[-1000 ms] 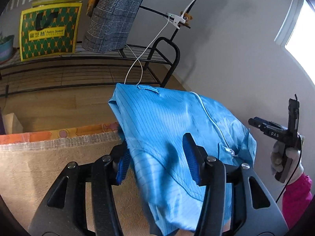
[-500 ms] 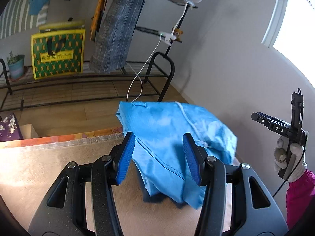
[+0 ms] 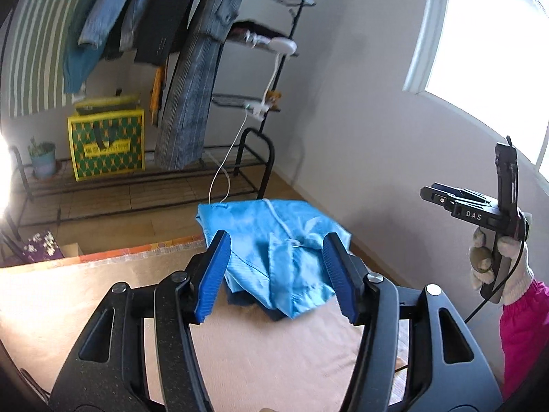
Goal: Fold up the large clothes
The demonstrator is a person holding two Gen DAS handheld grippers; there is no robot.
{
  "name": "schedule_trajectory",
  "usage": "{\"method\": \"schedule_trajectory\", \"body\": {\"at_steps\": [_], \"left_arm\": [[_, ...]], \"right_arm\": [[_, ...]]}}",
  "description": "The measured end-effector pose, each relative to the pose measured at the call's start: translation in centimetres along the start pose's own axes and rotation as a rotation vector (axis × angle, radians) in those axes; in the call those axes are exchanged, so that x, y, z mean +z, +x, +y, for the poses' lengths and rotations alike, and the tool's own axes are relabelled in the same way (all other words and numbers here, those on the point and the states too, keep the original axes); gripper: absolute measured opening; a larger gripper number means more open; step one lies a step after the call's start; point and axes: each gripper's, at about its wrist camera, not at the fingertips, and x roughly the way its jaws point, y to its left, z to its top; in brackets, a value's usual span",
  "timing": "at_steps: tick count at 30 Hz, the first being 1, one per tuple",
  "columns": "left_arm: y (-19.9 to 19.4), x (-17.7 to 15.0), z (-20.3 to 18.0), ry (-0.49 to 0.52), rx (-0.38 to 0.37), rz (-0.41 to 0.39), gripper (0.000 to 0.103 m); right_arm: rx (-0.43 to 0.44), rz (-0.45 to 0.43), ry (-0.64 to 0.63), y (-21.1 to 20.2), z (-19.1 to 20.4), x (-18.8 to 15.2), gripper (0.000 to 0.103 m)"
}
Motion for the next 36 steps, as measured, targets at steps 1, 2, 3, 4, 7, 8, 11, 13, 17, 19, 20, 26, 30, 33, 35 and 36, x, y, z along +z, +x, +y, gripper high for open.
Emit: {"method": "schedule_trajectory", "body": {"at_steps": [1,2,3,4,7,8,11,13,17,19,20,26,30,33,35,36], "left_arm": [[-1.2,0.1,-0.3,0.006,-0.005,-0.007,0.058],[-2.8,0.2,-0.9,0.013,-0.01,-0.015,0.059],[-4.7,0.2,-1.5,0.02,-0.014,-0.028,0.06],[-5.8,0.3,-1.8,0.025,-0.018,-0.036,0.063],[-10.9,0.2,-3.2,0.045,-0.032,-0.07,0.067],[-12.1,0.2,-3.6,0.05,-0.033,-0.076,0.068],[-16.5,-0.2,-4.8,0.067,-0.037,-0.097,0.07],[-19.1,-0.5,-5.3,0.074,-0.052,-0.111,0.073],[-23.0,-0.9,-5.8,0.073,-0.062,-0.125,0.074],[-24.9,-1.3,-6.3,0.067,-0.07,-0.128,0.074],[-25.5,-1.3,-6.3,0.069,-0.074,-0.129,0.074],[-28.3,-3.6,-7.0,0.083,-0.062,-0.116,0.082],[-28.2,-6.0,-6.9,0.073,-0.035,-0.062,0.089],[-27.7,-8.0,-7.1,0.09,0.006,-0.039,0.093],[-27.1,-9.2,-6.9,0.094,0.016,-0.034,0.1],[-26.7,-9.8,-6.8,0.093,0.017,-0.03,0.1]], "right_arm": [[0.0,-0.01,-0.003,-1.3,0.4,0.1,0.055],[0.001,-0.023,-0.004,-2.9,0.9,0.2,0.056],[0.003,-0.035,-0.007,-4.2,1.3,0.3,0.058],[0.001,-0.054,-0.011,-6.0,1.9,0.3,0.059],[0.008,-0.095,-0.009,-9.9,3.0,0.2,0.061],[0.011,-0.103,-0.004,-10.9,3.2,0.1,0.061],[0.026,-0.123,0.016,-14.2,3.8,-0.5,0.065],[0.036,-0.128,0.022,-15.7,4.1,-1.0,0.067],[0.04,-0.124,0.025,-17.6,4.8,-1.8,0.067],[0.042,-0.126,0.03,-18.6,5.0,-2.2,0.067],[0.043,-0.126,0.029,-18.8,5.0,-2.3,0.067],[0.052,-0.117,0.048,-19.9,5.4,-3.7,0.067],[0.023,-0.097,0.05,-19.9,6.2,-5.3,0.069],[0.001,-0.085,0.054,-19.8,7.2,-6.7,0.073],[-0.018,-0.083,0.054,-19.8,8.1,-7.9,0.073],[-0.024,-0.081,0.054,-19.8,8.5,-8.4,0.078]]}}
